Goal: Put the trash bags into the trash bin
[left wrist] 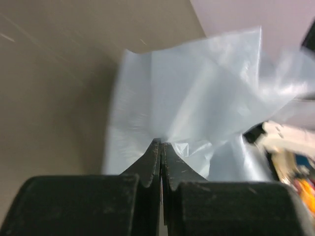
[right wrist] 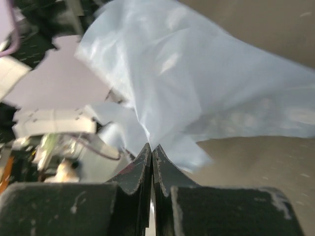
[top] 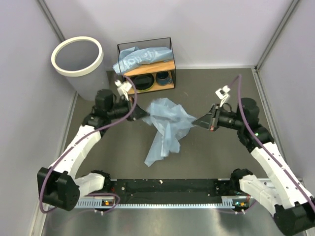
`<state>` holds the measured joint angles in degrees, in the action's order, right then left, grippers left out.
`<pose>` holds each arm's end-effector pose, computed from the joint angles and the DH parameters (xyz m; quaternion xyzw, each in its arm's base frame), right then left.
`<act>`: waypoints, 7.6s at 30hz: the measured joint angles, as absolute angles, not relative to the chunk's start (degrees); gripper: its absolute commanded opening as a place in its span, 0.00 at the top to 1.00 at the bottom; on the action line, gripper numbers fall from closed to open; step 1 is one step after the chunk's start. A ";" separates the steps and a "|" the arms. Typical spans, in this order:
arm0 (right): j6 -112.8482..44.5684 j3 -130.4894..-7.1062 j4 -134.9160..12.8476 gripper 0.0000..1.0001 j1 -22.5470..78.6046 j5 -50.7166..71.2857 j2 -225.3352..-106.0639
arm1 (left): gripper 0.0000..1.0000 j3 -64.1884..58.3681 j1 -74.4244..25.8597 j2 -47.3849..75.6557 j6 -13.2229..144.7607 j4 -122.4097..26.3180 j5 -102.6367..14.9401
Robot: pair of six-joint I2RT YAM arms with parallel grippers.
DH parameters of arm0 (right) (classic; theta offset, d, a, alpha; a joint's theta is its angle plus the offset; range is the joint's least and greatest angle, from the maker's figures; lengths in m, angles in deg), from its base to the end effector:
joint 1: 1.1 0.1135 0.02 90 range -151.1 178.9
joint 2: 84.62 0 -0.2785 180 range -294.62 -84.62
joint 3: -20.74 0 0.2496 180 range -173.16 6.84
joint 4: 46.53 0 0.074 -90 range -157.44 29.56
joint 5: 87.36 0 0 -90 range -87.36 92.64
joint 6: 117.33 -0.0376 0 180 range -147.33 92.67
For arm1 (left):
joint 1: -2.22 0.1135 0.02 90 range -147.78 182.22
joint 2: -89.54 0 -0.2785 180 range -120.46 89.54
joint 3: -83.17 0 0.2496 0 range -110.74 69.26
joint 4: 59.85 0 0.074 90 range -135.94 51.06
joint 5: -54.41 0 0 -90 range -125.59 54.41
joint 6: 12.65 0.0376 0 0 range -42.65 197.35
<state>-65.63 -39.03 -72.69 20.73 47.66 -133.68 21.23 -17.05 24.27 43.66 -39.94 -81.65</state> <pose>0.1569 0.0915 0.3435 -0.1242 0.7607 0.5440 0.3316 0.2220 -0.1063 0.3125 0.1171 0.7894 -0.5182 0.3076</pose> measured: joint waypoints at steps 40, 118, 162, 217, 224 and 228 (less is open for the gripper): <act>-27.34 -67.25 -108.60 1.00 34.47 31.37 -139.45 | 1.00 -4.89 -35.87 19.50 90.52 -3.77 -72.84; -42.81 -109.34 -93.72 1.00 3.94 43.22 -155.91 | 1.00 -49.87 -15.63 3.96 57.40 -43.81 -81.19; -37.46 -52.95 -106.11 0.20 17.97 38.83 -122.38 | 1.00 -11.78 -23.45 9.84 62.93 -22.83 -99.25; -17.76 -51.55 -92.84 1.00 41.51 40.88 -140.80 | 1.00 -7.91 -32.98 10.58 46.74 -41.54 -120.21; -22.88 -53.26 -94.61 1.00 34.08 41.87 -137.00 | 0.82 -8.34 -26.99 10.10 47.87 -41.95 -118.30; -32.76 -58.18 -94.39 1.00 17.91 48.84 -135.45 | 0.40 -16.69 -20.46 4.51 55.42 -35.48 -110.59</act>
